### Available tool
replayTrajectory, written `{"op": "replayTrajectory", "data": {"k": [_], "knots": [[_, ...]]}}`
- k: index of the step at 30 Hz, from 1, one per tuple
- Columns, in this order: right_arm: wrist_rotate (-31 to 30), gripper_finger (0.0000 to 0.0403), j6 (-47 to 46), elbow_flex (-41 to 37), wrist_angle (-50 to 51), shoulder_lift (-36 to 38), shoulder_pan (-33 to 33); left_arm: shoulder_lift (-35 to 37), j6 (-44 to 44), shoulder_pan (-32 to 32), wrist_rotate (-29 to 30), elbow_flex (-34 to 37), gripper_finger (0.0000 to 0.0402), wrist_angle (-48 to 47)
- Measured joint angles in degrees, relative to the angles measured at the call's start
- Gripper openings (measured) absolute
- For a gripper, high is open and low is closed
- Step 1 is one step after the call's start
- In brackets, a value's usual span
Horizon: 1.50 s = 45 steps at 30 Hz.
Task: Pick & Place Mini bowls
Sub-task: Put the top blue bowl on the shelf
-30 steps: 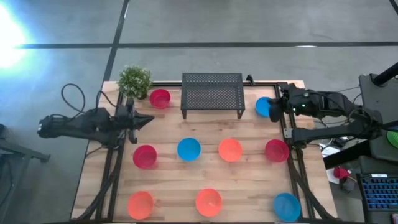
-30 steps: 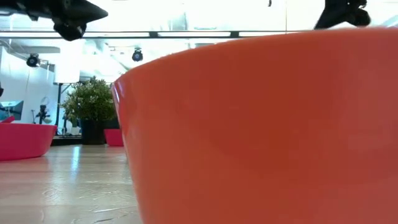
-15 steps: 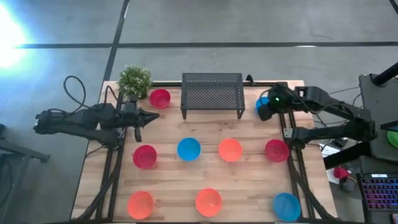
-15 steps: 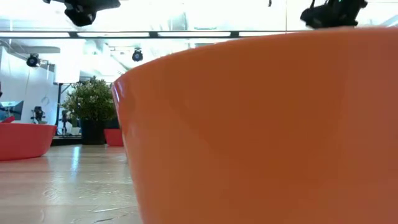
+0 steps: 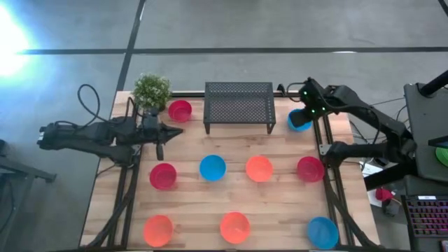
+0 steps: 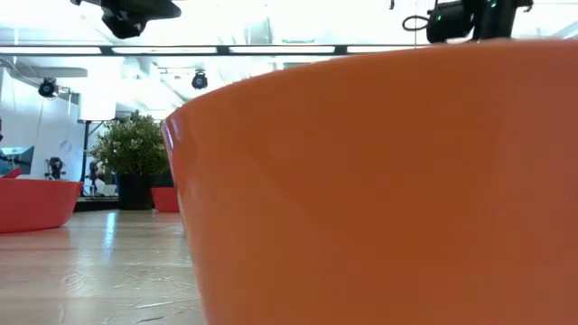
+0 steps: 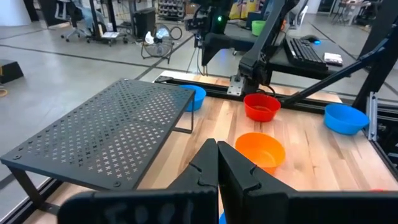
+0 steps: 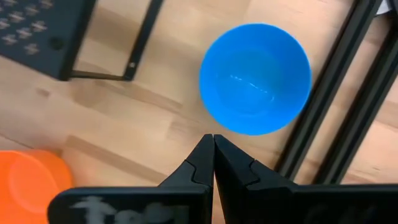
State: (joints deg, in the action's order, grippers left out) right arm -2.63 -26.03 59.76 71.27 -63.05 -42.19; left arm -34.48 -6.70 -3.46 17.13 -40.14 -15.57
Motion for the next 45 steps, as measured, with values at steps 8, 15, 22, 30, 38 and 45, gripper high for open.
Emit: {"op": "replayTrajectory", "data": {"k": [8, 15, 22, 30, 38, 45], "knots": [[-0.29, 0.0008, 3.16, -0.05, -0.25, -6.38, -2.02, 0.02, 0.24, 0.0, 0.37, 0.0, 0.0, 0.04], [-0.27, 0.0009, 4.43, -0.08, -0.51, -11.34, -2.02, 0.02, 0.25, 0.0, 0.37, 0.0, 0.0, 0.04], [0.09, 0.0009, 6.76, -0.1, -0.95, -13.12, -2.02, 0.02, 0.2, 0.0, 0.37, 0.02, 0.0, 0.06], [0.13, 0.0009, 6.74, -0.1, -1.59, -13.83, -2.02, 0.02, 0.13, 0.0, 0.37, 0.02, 0.0, 0.09], [1.13, 0.0009, 6.57, -0.1, -1.52, -13.31, -2.01, 0.02, 0.07, 0.0, 0.37, 0.02, 0.0, 0.09], [1.46, 0.0009, 6.61, -0.1, -1.58, -13.72, -1.98, 0.02, 0.04, 0.0, 0.37, 0.04, 0.0, 0.09]]}}
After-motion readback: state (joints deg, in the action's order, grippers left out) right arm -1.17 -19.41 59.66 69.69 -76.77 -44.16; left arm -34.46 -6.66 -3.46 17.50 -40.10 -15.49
